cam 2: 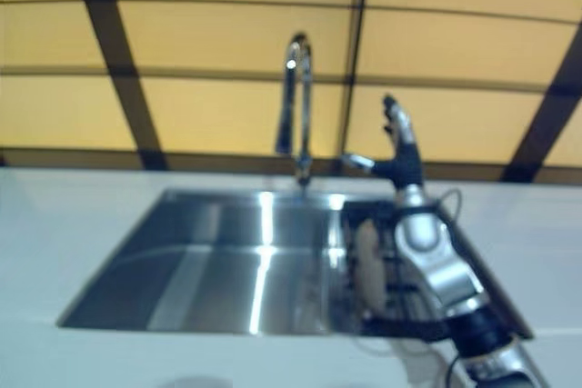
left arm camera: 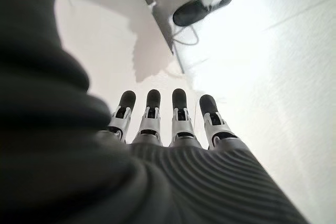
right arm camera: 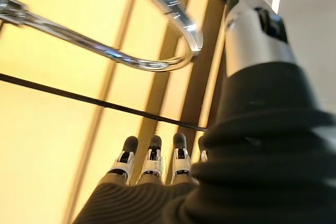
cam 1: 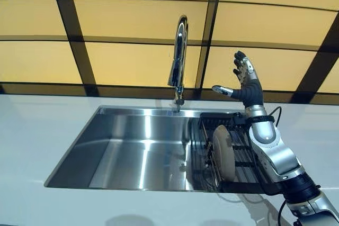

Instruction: Take plates into dishwasher

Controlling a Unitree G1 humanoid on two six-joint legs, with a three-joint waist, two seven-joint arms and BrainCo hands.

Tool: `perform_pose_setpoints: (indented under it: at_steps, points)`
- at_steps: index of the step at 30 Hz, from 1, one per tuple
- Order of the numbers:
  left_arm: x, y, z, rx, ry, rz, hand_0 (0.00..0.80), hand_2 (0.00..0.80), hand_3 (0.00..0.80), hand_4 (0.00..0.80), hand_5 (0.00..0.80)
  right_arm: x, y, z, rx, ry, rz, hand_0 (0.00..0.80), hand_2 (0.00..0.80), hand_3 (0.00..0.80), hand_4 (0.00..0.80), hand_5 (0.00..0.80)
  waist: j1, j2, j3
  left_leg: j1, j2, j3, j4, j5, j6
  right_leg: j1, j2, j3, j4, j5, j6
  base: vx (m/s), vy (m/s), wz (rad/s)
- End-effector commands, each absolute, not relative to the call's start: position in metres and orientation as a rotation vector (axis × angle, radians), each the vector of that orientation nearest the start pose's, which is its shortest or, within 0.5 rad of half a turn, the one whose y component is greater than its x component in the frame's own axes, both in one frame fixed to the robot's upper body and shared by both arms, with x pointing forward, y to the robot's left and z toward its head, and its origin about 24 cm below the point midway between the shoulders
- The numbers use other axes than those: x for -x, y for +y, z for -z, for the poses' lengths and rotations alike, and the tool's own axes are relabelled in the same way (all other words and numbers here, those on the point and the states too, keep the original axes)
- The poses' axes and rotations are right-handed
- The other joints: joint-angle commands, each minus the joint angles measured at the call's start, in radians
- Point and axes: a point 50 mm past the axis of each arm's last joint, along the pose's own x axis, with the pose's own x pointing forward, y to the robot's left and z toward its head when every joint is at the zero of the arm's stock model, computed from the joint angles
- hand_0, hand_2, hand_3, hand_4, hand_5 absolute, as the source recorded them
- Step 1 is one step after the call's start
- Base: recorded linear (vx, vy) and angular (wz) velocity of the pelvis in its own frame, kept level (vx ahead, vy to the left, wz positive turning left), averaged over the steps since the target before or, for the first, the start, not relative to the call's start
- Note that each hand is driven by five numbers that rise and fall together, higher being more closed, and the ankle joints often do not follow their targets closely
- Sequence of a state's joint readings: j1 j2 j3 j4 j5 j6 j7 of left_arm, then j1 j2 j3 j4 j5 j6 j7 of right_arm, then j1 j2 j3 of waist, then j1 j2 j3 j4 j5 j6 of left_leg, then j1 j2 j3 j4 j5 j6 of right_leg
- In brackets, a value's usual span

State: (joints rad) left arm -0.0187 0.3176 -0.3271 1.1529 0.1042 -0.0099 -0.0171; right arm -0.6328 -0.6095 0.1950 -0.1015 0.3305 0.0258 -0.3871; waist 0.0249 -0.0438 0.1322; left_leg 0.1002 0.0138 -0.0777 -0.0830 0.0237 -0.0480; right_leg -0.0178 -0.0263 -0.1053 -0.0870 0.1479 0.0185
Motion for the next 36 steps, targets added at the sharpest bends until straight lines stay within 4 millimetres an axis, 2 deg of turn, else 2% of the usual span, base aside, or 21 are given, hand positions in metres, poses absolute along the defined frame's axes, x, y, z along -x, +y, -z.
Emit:
perform_pose_setpoints:
  at_steps: [1,11,20,27,32,36]
  points:
    - [-0.131,0.236,0.147,-0.574,1.090,0.196,0.000,0.000,0.000,0.000,0.000,-0.312,-0.179,-0.290,0.170,-0.780,0.120,0.000,0.000,0.000,0.000,0.000,0.024,-0.010,-0.046,-0.056,-0.041,0.078,-0.004,-0.011,0.033,0.104,0.010,-0.017,0.006,-0.125,0.050,-0.002,-0.054,-0.07]
    - [-0.124,0.238,0.150,-0.565,1.115,0.175,0.000,0.000,0.000,0.000,0.000,-0.311,-0.185,-0.286,0.183,-0.739,0.139,0.000,0.000,0.000,0.000,0.000,0.019,-0.010,-0.053,-0.047,-0.030,0.085,-0.004,-0.007,0.017,0.128,0.018,-0.029,0.000,-0.141,0.036,0.001,-0.015,0.00]
    - [-0.120,0.239,0.150,-0.554,1.120,0.158,0.000,0.000,0.000,0.000,0.000,-0.315,-0.194,-0.277,0.190,-0.651,0.160,0.000,0.000,0.000,0.000,0.000,0.013,-0.009,-0.051,-0.032,-0.026,0.090,-0.004,-0.013,0.015,0.143,0.011,-0.043,0.010,-0.155,0.034,0.000,0.000,0.00]
    - [-0.120,0.243,0.149,-0.543,1.117,0.142,0.000,0.000,0.000,0.000,0.000,-0.316,-0.199,-0.261,0.171,-0.510,0.075,0.000,0.000,0.000,0.000,0.000,0.000,-0.014,-0.051,-0.028,-0.025,0.095,-0.004,-0.017,0.014,0.144,0.015,-0.037,0.006,-0.154,0.033,0.000,0.000,0.00]
    - [-0.118,0.244,0.149,-0.529,1.119,0.129,0.000,0.000,0.000,0.000,0.000,-0.315,-0.205,-0.236,0.119,-0.381,0.039,0.000,0.000,0.000,0.000,0.000,-0.020,-0.019,-0.049,-0.026,-0.022,0.109,-0.004,-0.022,0.016,0.138,0.016,-0.029,0.009,-0.154,0.035,0.000,0.000,0.00]
    - [-0.119,0.244,0.149,-0.523,1.114,0.115,0.000,0.000,0.000,0.000,0.000,-0.311,-0.209,-0.224,0.143,-0.337,0.023,0.000,0.000,0.000,0.000,0.000,-0.032,-0.023,-0.047,-0.023,-0.023,0.119,-0.004,-0.027,0.020,0.136,0.016,-0.023,0.011,-0.153,0.037,-0.009,0.027,-0.06]
